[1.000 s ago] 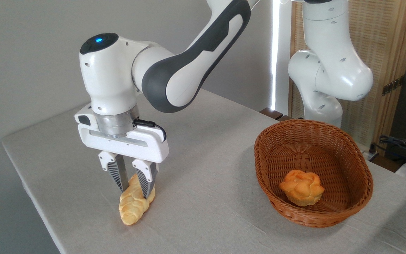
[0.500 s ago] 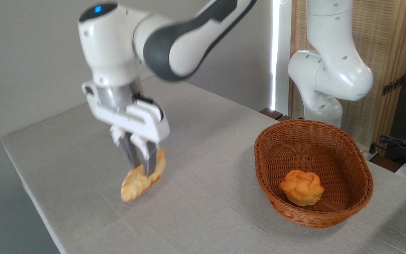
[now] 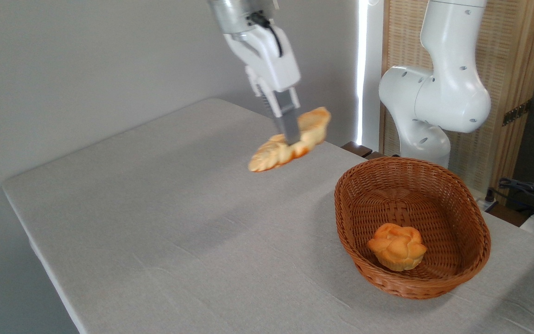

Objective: Put bread into the basket
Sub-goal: 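Lift the bread roll and carry it toward the wicker basket, then lower the roll into the basket beside the bun and open the gripper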

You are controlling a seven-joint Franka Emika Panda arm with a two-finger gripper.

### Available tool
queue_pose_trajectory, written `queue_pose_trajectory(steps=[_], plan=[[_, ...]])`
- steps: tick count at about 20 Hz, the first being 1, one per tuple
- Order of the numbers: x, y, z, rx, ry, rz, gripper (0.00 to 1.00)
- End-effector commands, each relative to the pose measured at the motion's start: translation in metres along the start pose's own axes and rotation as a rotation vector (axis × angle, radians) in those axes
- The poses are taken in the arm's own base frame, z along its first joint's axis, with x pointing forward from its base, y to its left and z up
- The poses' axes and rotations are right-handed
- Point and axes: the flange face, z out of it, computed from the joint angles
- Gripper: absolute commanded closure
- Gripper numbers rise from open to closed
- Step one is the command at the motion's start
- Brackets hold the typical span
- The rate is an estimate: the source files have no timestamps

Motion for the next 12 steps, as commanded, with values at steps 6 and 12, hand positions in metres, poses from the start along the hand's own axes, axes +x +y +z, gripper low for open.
queue_pose_trajectory(steps=[6, 12], plan=[[-0.126, 0.022, 0.053, -0.093, 0.095, 0.195, 0.23], [-0.113, 0.029, 0.063, -0.176, 0.083, 0.268, 0.00]])
